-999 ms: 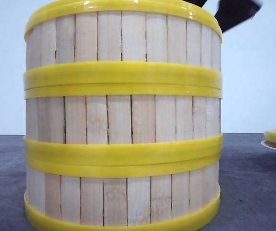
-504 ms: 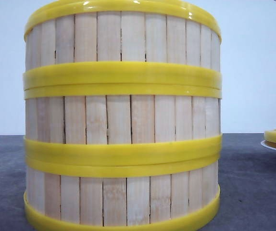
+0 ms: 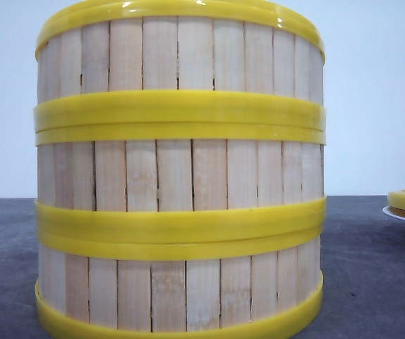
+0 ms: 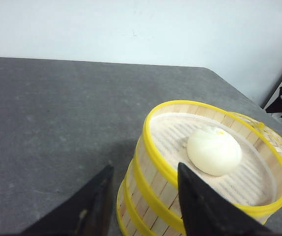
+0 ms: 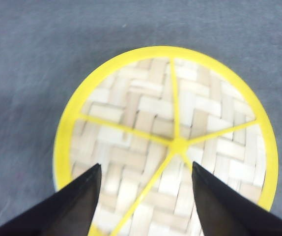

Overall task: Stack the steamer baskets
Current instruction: 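Move the right gripper to the center hub of the woven lid, then grip the lid hub with the right gripper and lift the lid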

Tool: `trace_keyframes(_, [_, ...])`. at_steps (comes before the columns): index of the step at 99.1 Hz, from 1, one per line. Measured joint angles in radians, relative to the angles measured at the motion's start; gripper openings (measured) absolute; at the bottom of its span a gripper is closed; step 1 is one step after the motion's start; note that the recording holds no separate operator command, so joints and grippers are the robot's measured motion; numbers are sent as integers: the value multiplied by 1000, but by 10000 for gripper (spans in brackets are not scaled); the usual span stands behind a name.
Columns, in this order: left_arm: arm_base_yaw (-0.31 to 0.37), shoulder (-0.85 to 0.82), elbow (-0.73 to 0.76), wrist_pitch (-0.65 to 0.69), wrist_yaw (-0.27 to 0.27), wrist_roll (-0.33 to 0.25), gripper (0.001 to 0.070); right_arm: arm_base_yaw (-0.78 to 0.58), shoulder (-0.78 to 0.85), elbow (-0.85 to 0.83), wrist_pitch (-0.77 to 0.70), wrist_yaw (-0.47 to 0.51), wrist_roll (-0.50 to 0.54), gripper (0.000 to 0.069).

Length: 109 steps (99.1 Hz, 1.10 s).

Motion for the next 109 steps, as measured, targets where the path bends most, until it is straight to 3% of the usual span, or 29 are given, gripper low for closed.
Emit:
trace_keyframes(14, [0, 0, 0, 0, 0, 0, 234, -29, 63, 0, 24, 0, 17, 352])
trace_keyframes(64, [0, 0, 0, -30, 0, 0, 234, -81, 223, 0, 48, -11, 32, 245])
trace_keyframes(109, [0, 0, 0, -29, 0, 0, 234, -86, 224, 0, 61, -24, 32, 67])
